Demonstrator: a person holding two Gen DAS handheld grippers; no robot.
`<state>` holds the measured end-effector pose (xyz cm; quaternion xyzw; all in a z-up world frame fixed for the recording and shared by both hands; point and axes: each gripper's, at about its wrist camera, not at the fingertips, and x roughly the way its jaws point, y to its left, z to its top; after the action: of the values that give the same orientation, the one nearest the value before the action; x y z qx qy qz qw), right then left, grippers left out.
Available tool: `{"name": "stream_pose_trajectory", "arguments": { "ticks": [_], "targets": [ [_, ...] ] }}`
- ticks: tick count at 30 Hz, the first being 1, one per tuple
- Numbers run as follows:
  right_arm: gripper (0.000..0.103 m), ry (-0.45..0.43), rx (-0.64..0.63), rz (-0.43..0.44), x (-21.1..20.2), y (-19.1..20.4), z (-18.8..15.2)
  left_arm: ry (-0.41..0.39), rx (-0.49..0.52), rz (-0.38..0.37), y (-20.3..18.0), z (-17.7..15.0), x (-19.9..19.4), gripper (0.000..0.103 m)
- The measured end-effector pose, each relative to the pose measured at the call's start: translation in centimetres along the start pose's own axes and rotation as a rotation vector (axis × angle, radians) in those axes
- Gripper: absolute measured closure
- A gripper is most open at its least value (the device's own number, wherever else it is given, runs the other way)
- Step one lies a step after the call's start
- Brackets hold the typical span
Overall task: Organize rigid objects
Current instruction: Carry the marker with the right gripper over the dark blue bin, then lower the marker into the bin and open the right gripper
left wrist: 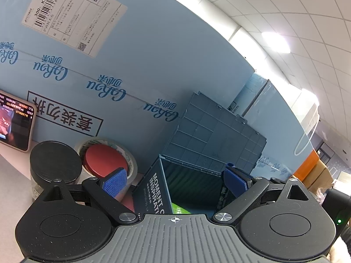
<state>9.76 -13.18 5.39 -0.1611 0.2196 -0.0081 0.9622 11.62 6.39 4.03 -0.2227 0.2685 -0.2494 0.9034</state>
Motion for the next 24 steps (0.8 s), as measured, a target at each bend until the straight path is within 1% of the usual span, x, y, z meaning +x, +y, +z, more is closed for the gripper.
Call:
{"name": "stream_pose_trajectory", "arguments": {
  "ticks": [3, 8, 13, 17, 22, 24],
  "targets": [
    [0.089, 0.014, 0.014, 0.049, 0.2, 0.2, 0.3, -0.001, -0.004, 0.0, 0.1, 0.0, 0.0, 0.006],
    [0.088, 0.031, -0.011, 0.088, 0.5, 1.2, 0.5, 0.002, -0.003, 0.003, 0.0, 0.0, 0.1, 0.006],
    [0.087, 0.063, 0.011, 0.15, 0.6, 1.6, 0.8, 0.003, -0.005, 0.003, 0.1, 0.0, 0.1, 0.006],
    [0.084, 0.1, 0.085, 0.225, 0.8, 0.9, 1.1, 0.005, -0.006, 0.004, 0.1, 0.0, 0.1, 0.006],
    [0.084, 0.126, 0.144, 0.295, 1.0, 0.3, 1.1, 0.004, -0.007, 0.005, 0.1, 0.0, 0.1, 0.006],
    [0.088, 0.144, 0.176, 0.331, 1.1, 0.1, 1.1, 0.004, -0.008, 0.004, 0.1, 0.0, 0.1, 0.006]
  ]
}}
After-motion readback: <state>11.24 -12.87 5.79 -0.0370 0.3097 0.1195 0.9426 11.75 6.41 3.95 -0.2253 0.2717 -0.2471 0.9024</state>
